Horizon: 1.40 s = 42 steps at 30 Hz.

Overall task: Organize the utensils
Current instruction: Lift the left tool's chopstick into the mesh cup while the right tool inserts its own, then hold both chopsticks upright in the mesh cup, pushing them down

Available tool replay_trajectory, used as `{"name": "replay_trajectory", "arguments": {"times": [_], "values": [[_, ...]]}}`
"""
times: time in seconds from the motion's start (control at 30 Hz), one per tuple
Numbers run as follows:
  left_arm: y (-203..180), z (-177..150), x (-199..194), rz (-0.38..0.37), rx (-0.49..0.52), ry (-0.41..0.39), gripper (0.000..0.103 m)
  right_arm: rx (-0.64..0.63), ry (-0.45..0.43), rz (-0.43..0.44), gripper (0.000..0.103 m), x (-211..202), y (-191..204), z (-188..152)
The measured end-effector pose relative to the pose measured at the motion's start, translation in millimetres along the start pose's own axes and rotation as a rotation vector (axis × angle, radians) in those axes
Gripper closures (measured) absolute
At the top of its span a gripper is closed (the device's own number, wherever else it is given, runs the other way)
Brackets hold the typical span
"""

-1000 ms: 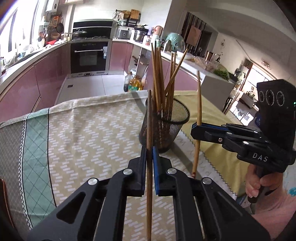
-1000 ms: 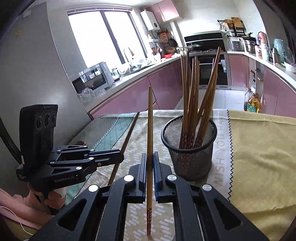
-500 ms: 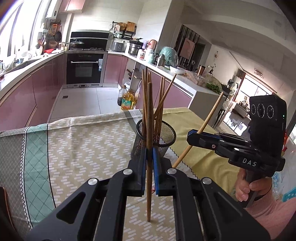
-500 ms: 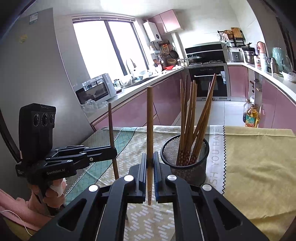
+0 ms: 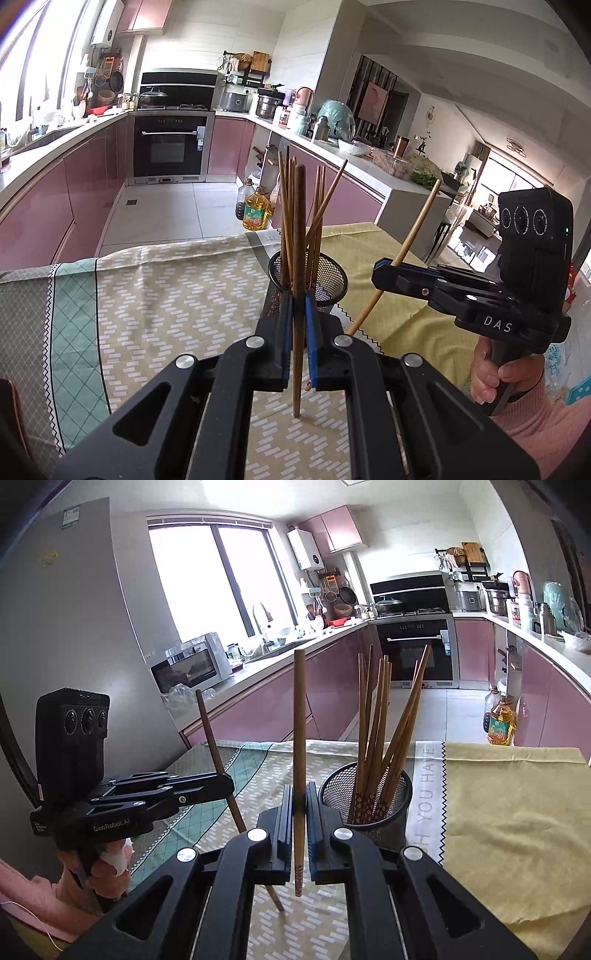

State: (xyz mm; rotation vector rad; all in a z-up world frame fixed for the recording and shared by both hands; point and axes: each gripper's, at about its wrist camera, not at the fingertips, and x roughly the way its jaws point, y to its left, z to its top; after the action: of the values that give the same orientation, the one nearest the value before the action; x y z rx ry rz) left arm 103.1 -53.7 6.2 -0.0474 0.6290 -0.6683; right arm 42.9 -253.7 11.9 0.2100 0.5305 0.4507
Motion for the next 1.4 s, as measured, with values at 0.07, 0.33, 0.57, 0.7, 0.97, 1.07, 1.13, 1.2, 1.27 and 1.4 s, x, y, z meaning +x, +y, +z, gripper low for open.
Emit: {"name": "replay_trajectory", "arguments": {"times": [0.07, 0.33, 0.57, 0.7, 0.97, 1.07, 1.13, 1.2, 1.27, 1.4], "values": [[-0.9, 0.7, -0.2, 0.004, 0.004, -0.004, 0.096, -0.003, -0.002, -0.002, 0.097, -0.2, 0.4, 0.6], [-4.1, 3.0, -2.2, 0.003, 0.006, -0.016, 0.096, -0.009, -0.008, -0.008, 0.097, -1.8, 0.8, 3.4], [-6.3, 6.3, -7.5, 0.003, 0.01, -0.029, 0.096, -0.012, -0.014, -0.011, 0.097, -3.1, 2.1, 5.3], [-8.2, 8.2, -10.8, 0.003, 0.014, -0.036, 0.096, -0.012, -0.019, -0.014, 0.097, -3.7, 1.4, 6.6], [-10.4, 12.3, -14.5, 0.001, 0.022, -0.048, 0.096, -0.012, -0.03, -0.02, 0.097, -6.5, -1.3, 8.7], [-12.4, 13.9, -15.9, 0.0, 0.027, -0.053, 0.096, -0.01, -0.031, -0.021, 0.097, -7.3, -2.5, 9.5], [-13.4, 15.1, -16.6, 0.0, 0.029, -0.055, 0.096, -0.011, -0.033, -0.02, 0.097, -7.8, -2.6, 9.8], [-14.7, 15.9, -16.8, 0.0, 0.032, -0.057, 0.096, -0.012, -0.036, -0.019, 0.097, -9.2, -3.1, 10.4], [-15.3, 16.8, -17.2, 0.001, 0.035, -0.059, 0.096, -0.013, -0.039, -0.019, 0.097, -9.8, -4.1, 11.4], [-16.5, 18.7, -17.3, 0.0, 0.038, -0.061, 0.096, -0.015, -0.044, -0.017, 0.097, -11.6, -4.1, 12.9]]}}
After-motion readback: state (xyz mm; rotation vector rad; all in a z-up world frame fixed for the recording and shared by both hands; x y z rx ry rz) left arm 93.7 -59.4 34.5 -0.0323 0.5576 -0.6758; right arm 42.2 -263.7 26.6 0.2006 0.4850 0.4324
